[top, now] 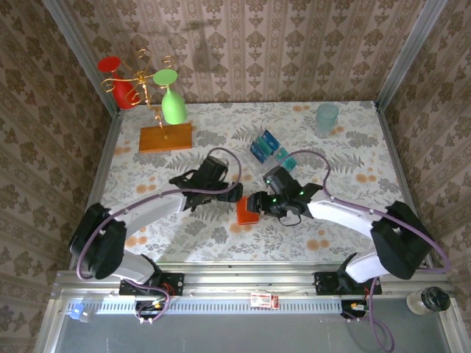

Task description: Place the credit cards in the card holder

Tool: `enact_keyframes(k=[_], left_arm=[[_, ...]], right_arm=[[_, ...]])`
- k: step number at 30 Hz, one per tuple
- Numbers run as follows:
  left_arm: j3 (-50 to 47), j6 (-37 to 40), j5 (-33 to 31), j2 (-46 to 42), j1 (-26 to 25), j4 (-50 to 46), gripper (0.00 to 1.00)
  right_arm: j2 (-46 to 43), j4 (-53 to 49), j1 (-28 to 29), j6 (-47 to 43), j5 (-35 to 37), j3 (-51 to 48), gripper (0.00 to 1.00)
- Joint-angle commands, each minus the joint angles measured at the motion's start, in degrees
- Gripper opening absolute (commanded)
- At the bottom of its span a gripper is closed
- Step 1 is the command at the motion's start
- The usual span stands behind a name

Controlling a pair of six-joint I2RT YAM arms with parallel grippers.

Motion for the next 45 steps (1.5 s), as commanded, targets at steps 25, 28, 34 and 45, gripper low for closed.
enact_keyframes(k=[25,28,34,45], left_arm=[[-11.95,26.09,-21.69,-15.97,24.70,26.15,1.00],[-14.43,26.54,-21.27,-12.12,27.67,29.96,1.00],[-19.50,30.43,-21.26,-4.00,31.22,41.74,1.00],[-30.60,32.38,-13.62,4.20,36.98,68.47,1.00]], right_arm=[[-14.38,0.68,-29.40,-23.91,35.13,2.29,1.00],[-12.09,9.02,-31.26,-25.24,37.18,-0.90,1.00],[-6.37,20.21,-35.10,-28.57,40.87,-6.70,1.00],[0.52,43.04,-36.94,-39.59,29.39,-16.70,1.00]])
